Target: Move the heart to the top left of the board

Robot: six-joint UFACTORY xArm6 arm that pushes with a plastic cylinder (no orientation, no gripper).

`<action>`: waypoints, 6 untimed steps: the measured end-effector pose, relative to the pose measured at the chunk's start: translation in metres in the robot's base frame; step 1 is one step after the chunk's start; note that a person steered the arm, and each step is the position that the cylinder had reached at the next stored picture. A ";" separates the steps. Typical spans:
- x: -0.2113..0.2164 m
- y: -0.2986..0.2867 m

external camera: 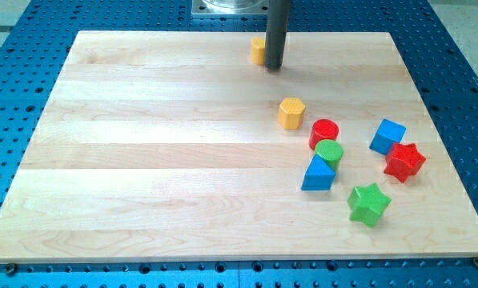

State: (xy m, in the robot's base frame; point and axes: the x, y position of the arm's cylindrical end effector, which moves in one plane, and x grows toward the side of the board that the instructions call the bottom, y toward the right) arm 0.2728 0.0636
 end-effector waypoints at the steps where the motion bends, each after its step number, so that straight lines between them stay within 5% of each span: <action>1: -0.012 0.037; 6: -0.039 -0.177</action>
